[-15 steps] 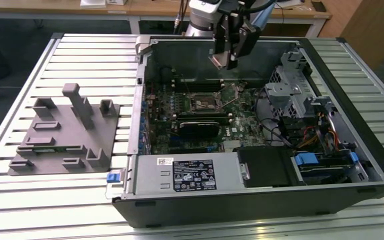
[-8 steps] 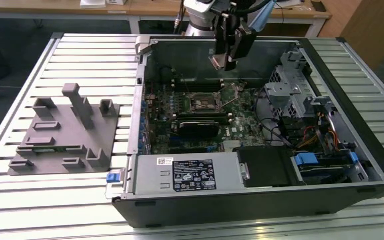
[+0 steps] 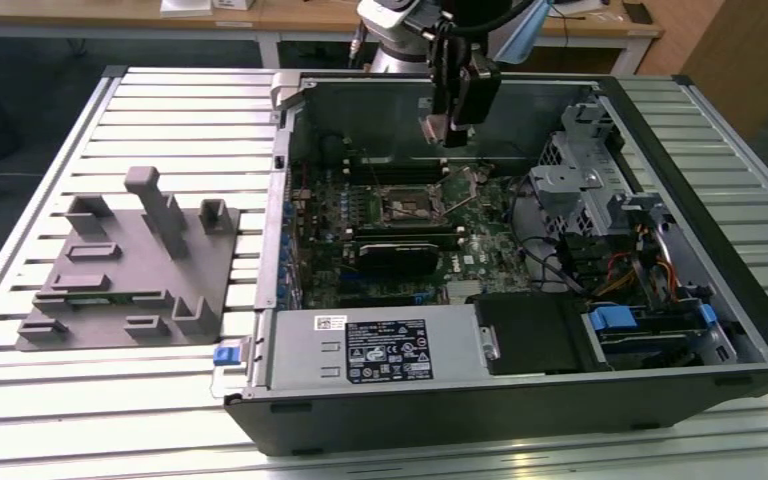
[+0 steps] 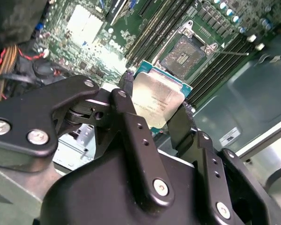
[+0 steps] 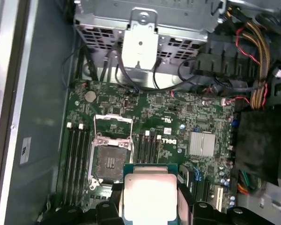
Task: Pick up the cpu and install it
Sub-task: 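Place the cpu into insertion slot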
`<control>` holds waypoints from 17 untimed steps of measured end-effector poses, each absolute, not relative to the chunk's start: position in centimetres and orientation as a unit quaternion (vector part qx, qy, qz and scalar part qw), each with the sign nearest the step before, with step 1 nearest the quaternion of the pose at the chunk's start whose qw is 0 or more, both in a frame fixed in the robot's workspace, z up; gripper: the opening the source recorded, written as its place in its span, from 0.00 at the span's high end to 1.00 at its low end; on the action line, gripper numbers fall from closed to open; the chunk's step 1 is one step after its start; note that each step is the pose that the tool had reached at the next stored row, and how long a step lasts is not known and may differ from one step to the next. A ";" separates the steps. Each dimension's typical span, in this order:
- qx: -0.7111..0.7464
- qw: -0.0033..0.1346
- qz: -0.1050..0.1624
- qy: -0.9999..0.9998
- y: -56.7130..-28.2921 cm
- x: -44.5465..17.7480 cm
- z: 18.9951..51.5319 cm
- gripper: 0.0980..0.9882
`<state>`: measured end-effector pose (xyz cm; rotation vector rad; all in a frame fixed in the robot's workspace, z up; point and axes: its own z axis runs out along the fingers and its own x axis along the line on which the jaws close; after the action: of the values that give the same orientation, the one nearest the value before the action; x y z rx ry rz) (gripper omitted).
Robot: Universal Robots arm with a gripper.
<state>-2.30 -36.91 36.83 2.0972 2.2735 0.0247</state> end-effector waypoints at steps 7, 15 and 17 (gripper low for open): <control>0.686 0.024 0.008 0.727 -36.0 -2.3 36.3 0.50; 0.718 0.025 0.007 0.696 -35.6 -2.3 35.3 0.50; 0.722 0.025 0.007 0.691 -35.6 -2.3 35.1 0.50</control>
<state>-2.34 -35.56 35.10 2.2347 2.1375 0.0201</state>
